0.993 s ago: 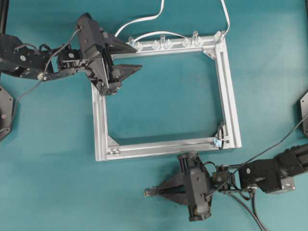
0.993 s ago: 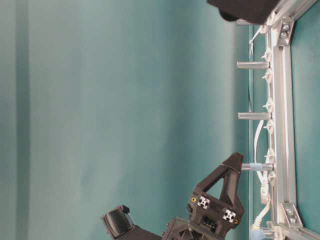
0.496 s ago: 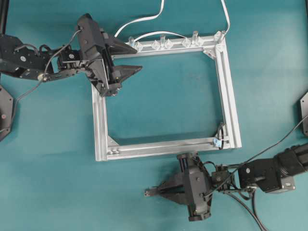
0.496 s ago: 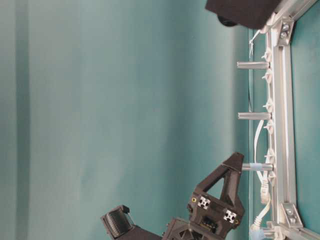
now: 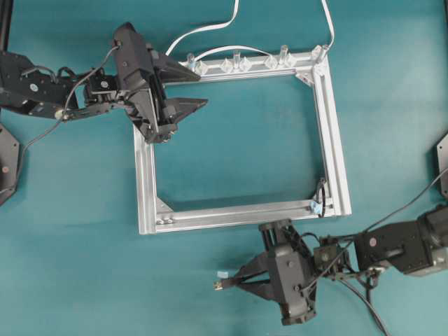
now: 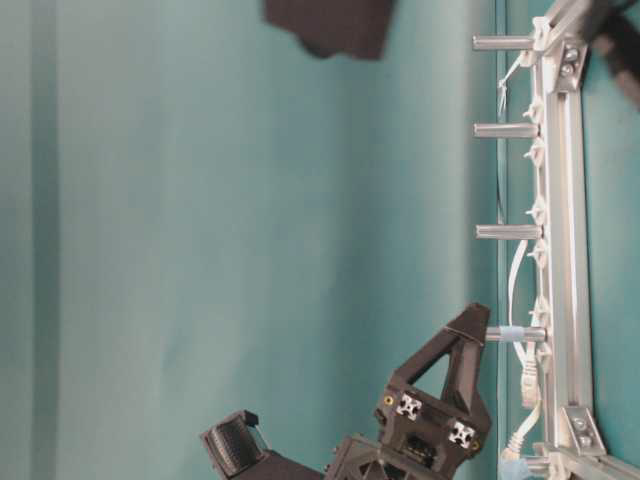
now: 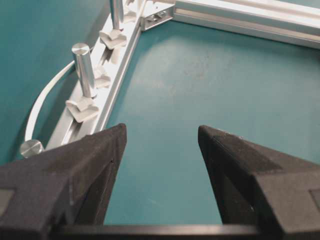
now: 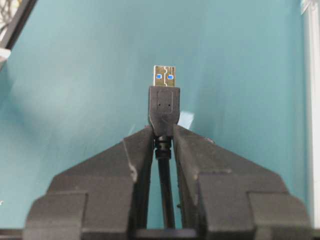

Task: Insert the wire through the string loop located on the right side.
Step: 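Close the right gripper on the USB cable just behind the plug, then lift the cable and carry it right toward the zip-tie loop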

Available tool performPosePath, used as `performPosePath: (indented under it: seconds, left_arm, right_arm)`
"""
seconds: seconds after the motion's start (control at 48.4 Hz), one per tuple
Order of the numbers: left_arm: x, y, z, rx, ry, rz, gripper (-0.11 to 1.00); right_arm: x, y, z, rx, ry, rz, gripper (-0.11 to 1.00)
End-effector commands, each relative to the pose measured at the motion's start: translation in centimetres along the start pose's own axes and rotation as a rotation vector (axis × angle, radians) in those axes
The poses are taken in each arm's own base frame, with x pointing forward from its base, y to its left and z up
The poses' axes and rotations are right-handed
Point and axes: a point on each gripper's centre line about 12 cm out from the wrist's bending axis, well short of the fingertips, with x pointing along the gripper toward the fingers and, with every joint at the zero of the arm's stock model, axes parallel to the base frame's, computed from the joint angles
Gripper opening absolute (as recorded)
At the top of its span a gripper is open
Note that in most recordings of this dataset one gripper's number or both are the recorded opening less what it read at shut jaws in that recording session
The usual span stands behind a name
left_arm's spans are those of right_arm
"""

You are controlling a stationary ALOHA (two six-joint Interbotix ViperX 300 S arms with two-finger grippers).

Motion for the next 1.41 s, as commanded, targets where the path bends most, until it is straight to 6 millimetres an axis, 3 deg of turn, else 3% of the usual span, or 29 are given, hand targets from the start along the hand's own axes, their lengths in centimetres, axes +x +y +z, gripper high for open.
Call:
performPosePath:
  seconds: [0.0, 0.393, 0.6, 0.827, 1.386]
  left_arm:
    - [-0.2, -0.4, 1.3, -0.003, -0.039, -0.012, 0.67]
    - [-0.2, -0.9, 0.8, 0.005, 0.008, -0.024, 0.67]
    - [-0.2, -0.9, 0.8, 0.005, 0.008, -0.024, 0.67]
    - [-0.2, -0.9, 0.8, 0.009, 0.009, -0.025, 0.67]
    - [0.2, -1.0, 1.1, 0.007, 0.064, -0.024, 0.67]
  right_arm:
    - [-0.6, 0.2, 2.1, 0.014, -0.047, 0.012, 0.17]
    - [-0.7, 0.3, 2.1, 0.011, -0.042, 0.015, 0.17]
    - [-1.8, 0.0, 1.7, 0.007, -0.024, 0.019, 0.17]
    - [-4.4, -0.8, 0.7, 0.004, -0.002, 0.015, 0.17]
    - [-12.8, -2.9, -3.2, -0.024, 0.024, 0.036, 0.17]
